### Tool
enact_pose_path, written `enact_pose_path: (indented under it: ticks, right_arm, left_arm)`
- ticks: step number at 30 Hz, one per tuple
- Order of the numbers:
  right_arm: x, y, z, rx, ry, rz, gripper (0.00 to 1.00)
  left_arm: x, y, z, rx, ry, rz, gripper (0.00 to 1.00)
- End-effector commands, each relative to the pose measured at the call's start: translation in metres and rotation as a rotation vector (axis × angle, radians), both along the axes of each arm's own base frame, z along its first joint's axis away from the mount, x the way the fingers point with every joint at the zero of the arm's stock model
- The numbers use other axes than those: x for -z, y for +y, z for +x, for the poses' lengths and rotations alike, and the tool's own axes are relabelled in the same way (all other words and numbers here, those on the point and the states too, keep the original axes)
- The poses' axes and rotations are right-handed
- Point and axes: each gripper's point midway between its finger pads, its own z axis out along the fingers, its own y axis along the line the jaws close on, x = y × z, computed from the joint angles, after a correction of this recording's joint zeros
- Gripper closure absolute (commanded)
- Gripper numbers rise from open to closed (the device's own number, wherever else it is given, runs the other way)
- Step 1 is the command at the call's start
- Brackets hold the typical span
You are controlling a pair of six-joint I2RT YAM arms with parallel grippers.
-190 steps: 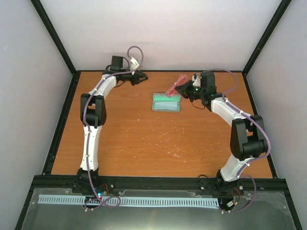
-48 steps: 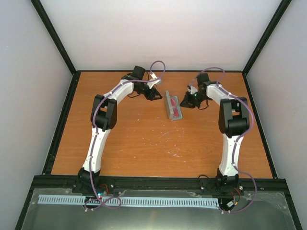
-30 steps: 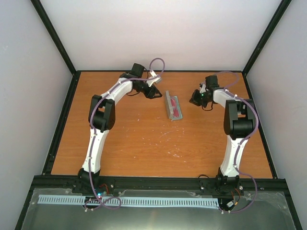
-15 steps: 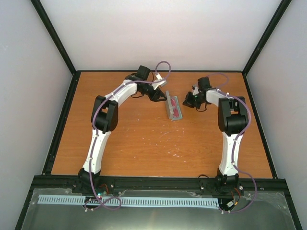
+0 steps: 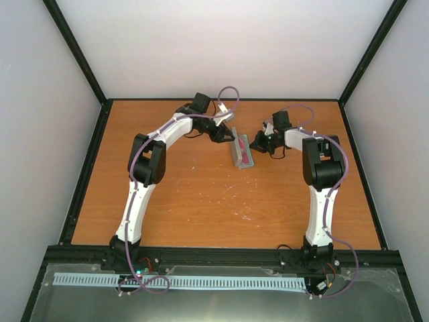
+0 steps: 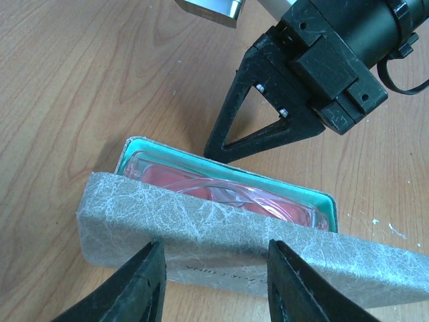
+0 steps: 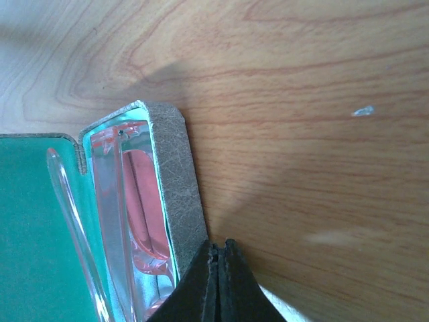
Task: Organize the sunglasses
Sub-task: Close the sunglasses case at the center of the board.
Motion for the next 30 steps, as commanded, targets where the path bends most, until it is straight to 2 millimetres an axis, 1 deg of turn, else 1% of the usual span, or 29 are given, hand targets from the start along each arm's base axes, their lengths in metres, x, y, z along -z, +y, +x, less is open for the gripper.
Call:
enact_pose_path:
  ticks: [1,8,14,19,26,30]
  right_arm:
    - [0.004,0.012,-0.019,-0.030,0.038,0.009,0.97]
    - [-0.001,0.019,-0.026,-0.054,0.030,0.030,0.97]
    - [-0.005,0.022,-0.031,-0.082,0.022,0.036,0.97]
    - [-0.008,0.027,-0.034,-0.108,0.016,0.055,0.97]
    - [-0.012,0.032,-0.037,-0.141,0.003,0.070,0.97]
    - [-0.013,0.034,-0.041,-0.153,0.003,0.084,0.97]
  left_arm:
    - [0.010,-0.014,-0.006,0.022,0.012,-0.020,0.58]
    - [0.012,-0.022,-0.002,0.028,-0.009,-0.041,0.57]
    - [0.015,-0.029,-0.004,0.041,-0.009,-0.044,0.56]
    - [0.019,-0.036,-0.012,0.063,-0.009,-0.027,0.56]
    - [0.033,-0.047,-0.027,0.090,-0.002,0.013,0.55]
    - [0.042,-0.048,-0.031,0.097,0.007,0.027,0.55]
